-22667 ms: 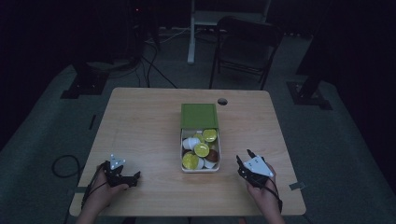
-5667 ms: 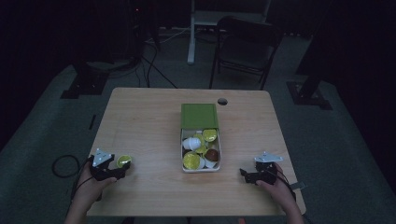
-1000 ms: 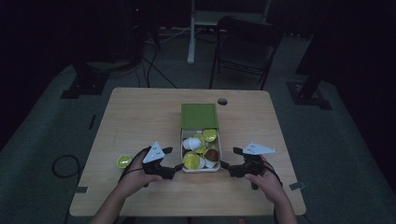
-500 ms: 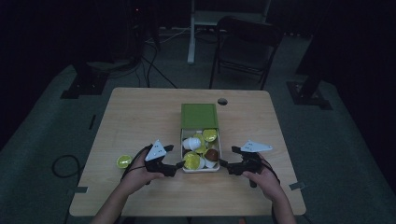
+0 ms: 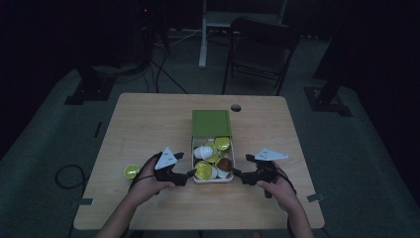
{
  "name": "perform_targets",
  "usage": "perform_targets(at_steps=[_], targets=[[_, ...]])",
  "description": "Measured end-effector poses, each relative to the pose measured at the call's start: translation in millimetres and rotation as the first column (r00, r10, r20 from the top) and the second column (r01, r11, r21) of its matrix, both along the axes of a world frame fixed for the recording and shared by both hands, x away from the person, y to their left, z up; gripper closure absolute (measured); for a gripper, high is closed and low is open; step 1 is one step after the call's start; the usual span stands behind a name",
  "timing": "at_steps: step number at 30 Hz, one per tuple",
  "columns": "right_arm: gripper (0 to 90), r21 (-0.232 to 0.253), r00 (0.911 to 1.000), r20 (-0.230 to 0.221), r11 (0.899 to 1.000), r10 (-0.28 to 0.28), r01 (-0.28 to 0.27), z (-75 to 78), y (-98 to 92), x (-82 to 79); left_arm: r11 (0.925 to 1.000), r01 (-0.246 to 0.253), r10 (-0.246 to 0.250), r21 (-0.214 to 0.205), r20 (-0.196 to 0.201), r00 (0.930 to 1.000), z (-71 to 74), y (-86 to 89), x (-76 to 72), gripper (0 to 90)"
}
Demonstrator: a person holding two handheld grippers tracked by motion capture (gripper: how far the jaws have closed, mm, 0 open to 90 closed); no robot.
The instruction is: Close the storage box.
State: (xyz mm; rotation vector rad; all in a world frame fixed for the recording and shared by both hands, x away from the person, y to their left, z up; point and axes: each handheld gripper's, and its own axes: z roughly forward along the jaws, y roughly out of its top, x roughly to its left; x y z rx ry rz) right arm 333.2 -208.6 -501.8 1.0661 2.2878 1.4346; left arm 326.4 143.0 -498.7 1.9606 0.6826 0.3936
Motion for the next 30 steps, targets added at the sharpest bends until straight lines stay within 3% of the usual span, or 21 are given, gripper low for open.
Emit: perform_targets(at_steps=[30], targets=[[12.2,0.003,0.9996,0.002,1.0,-0.029,0.029,-0.6,3.6,12.0,0.9998,-0.016,0.016,0.007,-0.015,0.9998,1.5,0.7,15.7,19.3]])
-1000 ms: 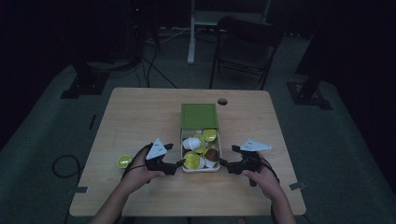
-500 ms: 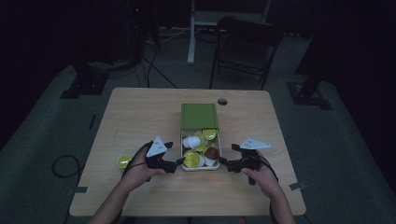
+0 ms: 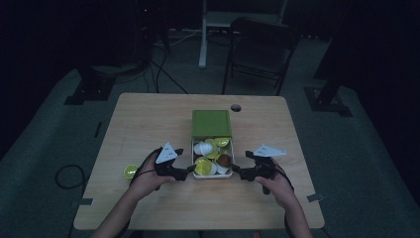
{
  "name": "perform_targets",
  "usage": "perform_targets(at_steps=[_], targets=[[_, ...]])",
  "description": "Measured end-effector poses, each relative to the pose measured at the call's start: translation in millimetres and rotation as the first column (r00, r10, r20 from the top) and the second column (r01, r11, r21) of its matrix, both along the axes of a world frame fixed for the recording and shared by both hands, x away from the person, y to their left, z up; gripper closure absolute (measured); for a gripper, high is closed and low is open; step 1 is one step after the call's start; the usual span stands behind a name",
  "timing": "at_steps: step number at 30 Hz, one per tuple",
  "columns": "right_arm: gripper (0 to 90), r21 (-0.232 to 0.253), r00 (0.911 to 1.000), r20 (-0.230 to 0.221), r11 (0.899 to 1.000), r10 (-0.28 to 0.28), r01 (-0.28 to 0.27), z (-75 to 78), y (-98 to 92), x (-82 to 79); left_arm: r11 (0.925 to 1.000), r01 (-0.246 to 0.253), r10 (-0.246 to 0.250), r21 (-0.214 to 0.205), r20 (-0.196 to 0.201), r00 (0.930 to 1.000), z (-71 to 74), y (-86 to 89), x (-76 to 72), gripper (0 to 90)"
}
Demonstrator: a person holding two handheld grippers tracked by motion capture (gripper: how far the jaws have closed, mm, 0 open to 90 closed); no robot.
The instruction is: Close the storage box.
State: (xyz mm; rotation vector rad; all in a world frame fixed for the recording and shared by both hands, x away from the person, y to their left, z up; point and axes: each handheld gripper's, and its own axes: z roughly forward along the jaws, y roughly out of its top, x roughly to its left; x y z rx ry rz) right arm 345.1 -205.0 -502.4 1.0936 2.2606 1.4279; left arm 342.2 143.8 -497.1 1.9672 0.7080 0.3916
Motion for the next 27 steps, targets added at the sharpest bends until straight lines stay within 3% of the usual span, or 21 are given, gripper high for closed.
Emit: perform_targets(at_steps=[27], targets=[[12.0,0.019,0.9993,-0.021,0.999,-0.03,0.031,-0.8,1.7,10.4,0.9999,-0.01,0.009,-0.007,-0.007,0.9999,1.3,1.3,12.6,19.3]])
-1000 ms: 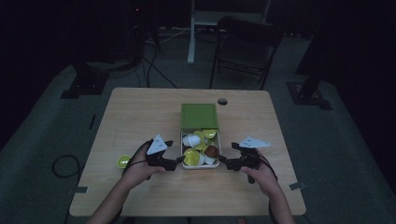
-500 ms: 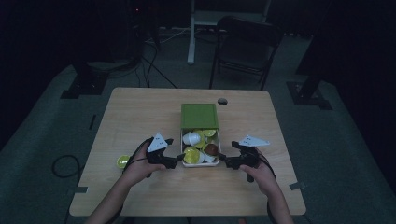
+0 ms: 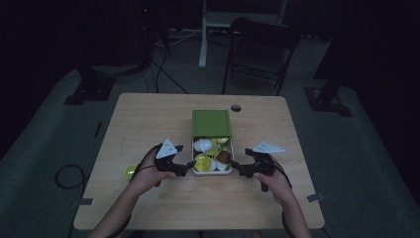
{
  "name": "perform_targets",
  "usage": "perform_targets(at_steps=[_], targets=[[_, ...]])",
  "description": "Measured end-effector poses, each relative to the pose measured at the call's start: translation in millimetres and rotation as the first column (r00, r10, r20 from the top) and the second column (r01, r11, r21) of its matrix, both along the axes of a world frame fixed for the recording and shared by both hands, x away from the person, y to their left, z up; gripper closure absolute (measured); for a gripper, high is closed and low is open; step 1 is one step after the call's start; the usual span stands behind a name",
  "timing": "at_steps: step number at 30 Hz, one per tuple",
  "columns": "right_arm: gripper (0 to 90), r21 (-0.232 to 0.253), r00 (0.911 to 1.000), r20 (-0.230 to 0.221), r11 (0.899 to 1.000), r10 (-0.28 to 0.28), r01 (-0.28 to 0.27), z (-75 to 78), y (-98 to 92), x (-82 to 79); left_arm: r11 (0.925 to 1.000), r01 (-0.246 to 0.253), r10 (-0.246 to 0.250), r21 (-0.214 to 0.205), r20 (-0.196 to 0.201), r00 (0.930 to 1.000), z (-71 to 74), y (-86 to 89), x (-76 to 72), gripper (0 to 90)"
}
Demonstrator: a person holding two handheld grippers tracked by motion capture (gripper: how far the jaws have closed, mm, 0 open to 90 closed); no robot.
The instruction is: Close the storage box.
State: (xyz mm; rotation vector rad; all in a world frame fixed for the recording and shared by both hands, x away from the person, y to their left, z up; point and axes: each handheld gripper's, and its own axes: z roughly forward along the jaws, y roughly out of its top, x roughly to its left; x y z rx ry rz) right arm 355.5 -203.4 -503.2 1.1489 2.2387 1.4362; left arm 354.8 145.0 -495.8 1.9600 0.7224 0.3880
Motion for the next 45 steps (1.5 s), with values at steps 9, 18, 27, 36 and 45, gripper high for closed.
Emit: perform_targets(at_steps=[9,18,27,36,45], targets=[[11.5,0.002,0.9999,-0.004,1.0,-0.01,0.01,1.0,1.4,4.8,0.9999,-0.012,0.012,-0.009,-0.007,0.9999,1.5,1.1,6.1,19.3],[11.5,0.006,0.9997,-0.005,1.0,-0.022,0.022,2.2,2.2,9.5,0.9998,-0.02,0.02,-0.007,-0.006,0.9998,3.1,1.1,10.2,19.3],[11.5,0.005,0.9995,-0.012,1.0,-0.031,0.031,2.2,2.9,14.7,0.9995,-0.03,0.03,-0.013,-0.011,0.9995,3.0,1.1,15.5,19.3],[11.5,0.0,0.9992,-0.011,0.999,-0.037,0.037,2.3,3.7,19.4,0.9992,-0.033,0.033,-0.024,-0.017,0.9993,2.4,1.0,19.5,19.3],[11.4,-0.003,0.9989,-0.011,0.999,-0.047,0.047,1.3,5.2,23.8,0.9988,-0.047,0.047,-0.011,-0.009,0.9989,3.9,0.9,24.8,19.3]])
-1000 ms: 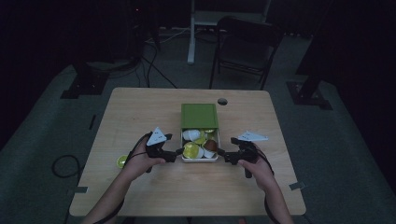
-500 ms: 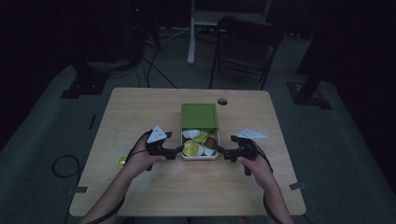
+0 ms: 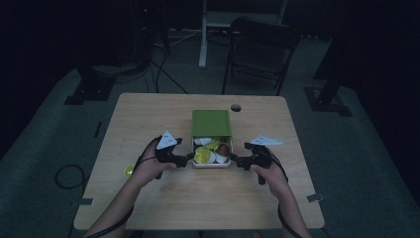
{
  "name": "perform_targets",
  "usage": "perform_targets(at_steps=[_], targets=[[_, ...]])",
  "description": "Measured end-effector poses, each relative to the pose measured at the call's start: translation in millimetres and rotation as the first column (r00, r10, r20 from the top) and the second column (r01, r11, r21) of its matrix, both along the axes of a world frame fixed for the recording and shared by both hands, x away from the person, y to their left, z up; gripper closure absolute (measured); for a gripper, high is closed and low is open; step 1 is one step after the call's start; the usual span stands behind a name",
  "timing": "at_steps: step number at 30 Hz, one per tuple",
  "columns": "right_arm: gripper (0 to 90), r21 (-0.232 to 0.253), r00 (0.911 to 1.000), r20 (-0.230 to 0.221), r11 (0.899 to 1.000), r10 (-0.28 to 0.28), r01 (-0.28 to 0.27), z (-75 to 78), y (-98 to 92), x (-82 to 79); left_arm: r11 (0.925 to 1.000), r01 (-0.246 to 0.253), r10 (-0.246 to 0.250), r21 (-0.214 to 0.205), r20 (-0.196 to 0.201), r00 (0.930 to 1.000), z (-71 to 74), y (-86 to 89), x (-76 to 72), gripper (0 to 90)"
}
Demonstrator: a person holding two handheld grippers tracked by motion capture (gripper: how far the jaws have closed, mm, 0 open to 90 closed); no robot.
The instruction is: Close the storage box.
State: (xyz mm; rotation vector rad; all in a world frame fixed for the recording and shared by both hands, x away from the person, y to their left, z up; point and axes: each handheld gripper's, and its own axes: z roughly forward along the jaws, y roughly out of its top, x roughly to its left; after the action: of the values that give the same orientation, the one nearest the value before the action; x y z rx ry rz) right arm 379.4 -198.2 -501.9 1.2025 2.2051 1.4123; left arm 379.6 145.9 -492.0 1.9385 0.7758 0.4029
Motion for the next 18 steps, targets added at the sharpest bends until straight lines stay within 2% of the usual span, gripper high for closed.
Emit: perform_targets(at_steps=[9,18], targets=[[11.3,-0.011,0.9999,0.001,1.0,-0.01,0.01,0.0,1.1,5.1,0.9998,-0.011,0.011,-0.015,-0.008,0.9999,-1.3,0.6,5.4,19.3],[11.2,-0.003,0.9996,-0.007,1.0,-0.028,0.028,-1.3,2.0,10.1,0.9996,-0.024,0.024,-0.013,-0.003,0.9997,-1.3,0.0,9.9,19.0]])
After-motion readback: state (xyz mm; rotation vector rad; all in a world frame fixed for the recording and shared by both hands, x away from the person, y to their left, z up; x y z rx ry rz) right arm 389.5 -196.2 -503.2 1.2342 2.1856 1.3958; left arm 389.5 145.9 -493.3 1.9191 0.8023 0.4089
